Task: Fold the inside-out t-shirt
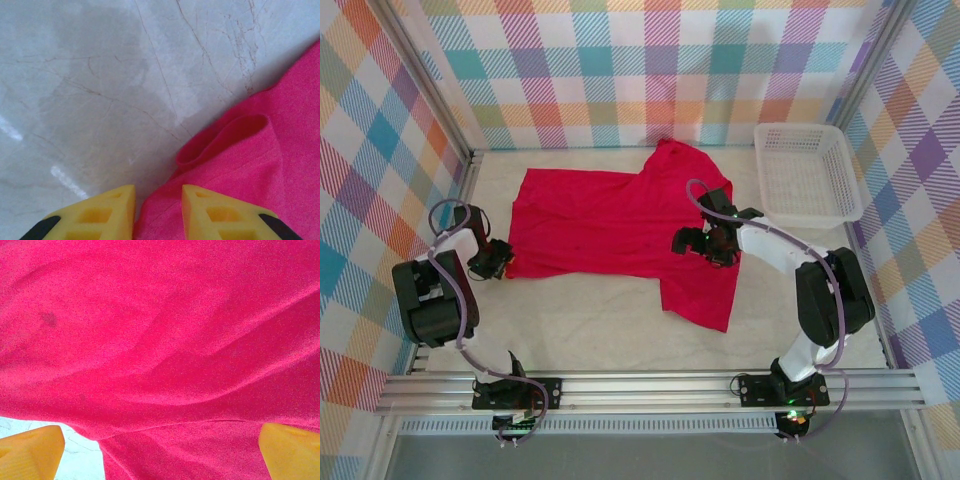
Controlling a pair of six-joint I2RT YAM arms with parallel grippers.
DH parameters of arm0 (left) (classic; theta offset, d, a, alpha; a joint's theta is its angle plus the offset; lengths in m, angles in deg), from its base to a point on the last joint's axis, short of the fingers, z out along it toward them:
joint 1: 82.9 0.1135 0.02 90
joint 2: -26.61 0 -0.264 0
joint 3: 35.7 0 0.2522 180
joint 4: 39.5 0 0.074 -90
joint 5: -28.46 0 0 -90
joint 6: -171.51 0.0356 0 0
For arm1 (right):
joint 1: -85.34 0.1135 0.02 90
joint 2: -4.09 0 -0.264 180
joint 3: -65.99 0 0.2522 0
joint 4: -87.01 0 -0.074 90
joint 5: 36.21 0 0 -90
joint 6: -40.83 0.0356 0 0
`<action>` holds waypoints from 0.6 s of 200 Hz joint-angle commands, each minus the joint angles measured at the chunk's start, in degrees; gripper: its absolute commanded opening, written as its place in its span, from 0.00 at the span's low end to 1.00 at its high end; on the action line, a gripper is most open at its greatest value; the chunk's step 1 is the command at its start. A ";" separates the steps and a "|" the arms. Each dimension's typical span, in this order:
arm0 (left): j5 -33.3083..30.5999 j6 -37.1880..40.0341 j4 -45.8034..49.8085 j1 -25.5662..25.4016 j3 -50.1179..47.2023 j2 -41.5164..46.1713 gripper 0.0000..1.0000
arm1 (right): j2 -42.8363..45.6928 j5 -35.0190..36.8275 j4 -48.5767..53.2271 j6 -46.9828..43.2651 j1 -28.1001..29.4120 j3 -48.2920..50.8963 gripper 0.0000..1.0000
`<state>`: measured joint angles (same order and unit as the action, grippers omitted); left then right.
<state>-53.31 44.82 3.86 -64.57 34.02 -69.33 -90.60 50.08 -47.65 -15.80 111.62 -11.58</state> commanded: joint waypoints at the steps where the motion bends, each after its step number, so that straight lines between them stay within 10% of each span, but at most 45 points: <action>1: 2.17 -0.84 -1.19 0.30 -1.16 -0.63 0.26 | 0.21 -0.93 0.88 -0.58 0.08 -1.37 1.00; 36: 2.50 -0.97 -0.07 0.30 -1.08 2.48 0.00 | 1.03 2.71 8.34 -0.03 0.07 -0.10 0.96; 120: 0.89 0.56 7.22 -3.13 1.95 16.61 0.00 | 19.35 5.26 20.02 7.06 1.70 16.06 0.74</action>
<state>-51.93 44.04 7.47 -65.51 34.11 -55.69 -74.82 55.30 -31.89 -12.13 112.15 1.42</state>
